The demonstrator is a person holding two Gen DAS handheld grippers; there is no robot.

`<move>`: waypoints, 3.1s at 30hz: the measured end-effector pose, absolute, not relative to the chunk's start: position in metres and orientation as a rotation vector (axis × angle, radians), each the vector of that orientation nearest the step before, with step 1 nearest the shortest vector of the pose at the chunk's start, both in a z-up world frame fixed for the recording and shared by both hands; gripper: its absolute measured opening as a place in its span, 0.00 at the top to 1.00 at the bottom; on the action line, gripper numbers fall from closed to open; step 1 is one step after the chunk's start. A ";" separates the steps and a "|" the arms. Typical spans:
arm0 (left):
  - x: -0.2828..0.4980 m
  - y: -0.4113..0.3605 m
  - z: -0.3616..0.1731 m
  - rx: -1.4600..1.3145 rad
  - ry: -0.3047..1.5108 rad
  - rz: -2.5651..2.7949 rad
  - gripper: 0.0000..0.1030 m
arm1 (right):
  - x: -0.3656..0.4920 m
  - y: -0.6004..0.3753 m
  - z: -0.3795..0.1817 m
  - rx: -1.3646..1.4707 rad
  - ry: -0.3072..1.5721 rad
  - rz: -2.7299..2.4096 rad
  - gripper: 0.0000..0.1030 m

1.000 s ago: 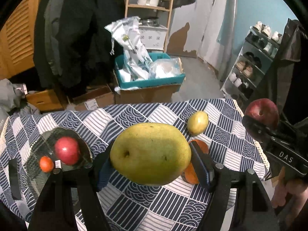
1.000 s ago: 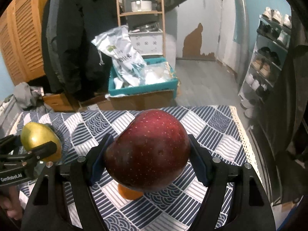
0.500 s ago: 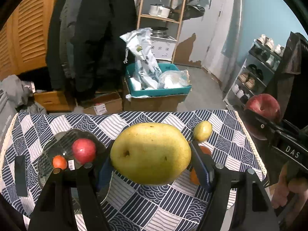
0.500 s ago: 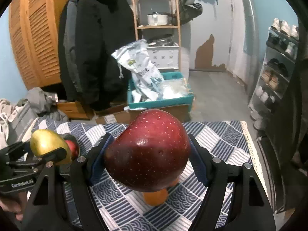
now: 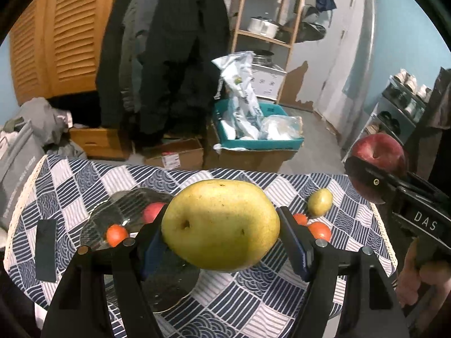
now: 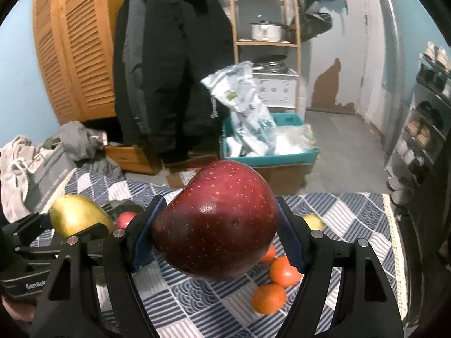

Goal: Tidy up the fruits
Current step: 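Carry the green pear in the left tool and dark red apple in the right tool toward the glass plate, then lower the pear and dark red apple onto the glass plate and open both tools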

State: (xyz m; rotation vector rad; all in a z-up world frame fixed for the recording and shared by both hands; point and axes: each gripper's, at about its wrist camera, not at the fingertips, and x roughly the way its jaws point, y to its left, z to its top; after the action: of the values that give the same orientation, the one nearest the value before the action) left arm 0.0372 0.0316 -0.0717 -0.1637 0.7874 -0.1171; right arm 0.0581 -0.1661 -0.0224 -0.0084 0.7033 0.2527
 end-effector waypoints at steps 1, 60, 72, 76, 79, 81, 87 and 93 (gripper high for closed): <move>0.037 0.036 -0.073 -0.168 0.791 -0.110 0.27 | 0.059 -0.160 -0.024 -0.013 0.707 0.262 0.26; 0.043 0.175 -0.231 -0.263 1.129 0.164 0.34 | 0.106 0.009 -0.197 -0.176 1.121 0.534 0.26; 0.039 0.170 -0.210 -0.223 1.096 0.171 0.25 | 0.105 0.002 -0.163 -0.110 1.034 0.553 0.26; 0.037 0.163 -0.195 -0.229 1.059 0.158 0.25 | 0.103 -0.004 -0.150 -0.101 1.007 0.537 0.25; 0.035 0.159 -0.182 -0.235 1.029 0.143 0.25 | 0.099 -0.009 -0.137 -0.112 0.977 0.516 0.26; 0.033 0.155 -0.173 -0.240 1.010 0.131 0.25 | 0.095 -0.012 -0.127 -0.130 0.948 0.500 0.26; 0.030 0.140 -0.150 -0.236 0.960 0.089 0.25 | 0.083 -0.023 -0.098 -0.164 0.873 0.458 0.25; 0.026 0.127 -0.131 -0.221 0.915 0.065 0.25 | 0.074 -0.038 -0.073 -0.163 0.817 0.422 0.25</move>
State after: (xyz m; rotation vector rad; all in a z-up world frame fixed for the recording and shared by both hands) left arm 0.0260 0.1272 -0.1308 -0.2209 0.9154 0.0650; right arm 0.0741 -0.0383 -0.0732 -0.1632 0.8167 0.4221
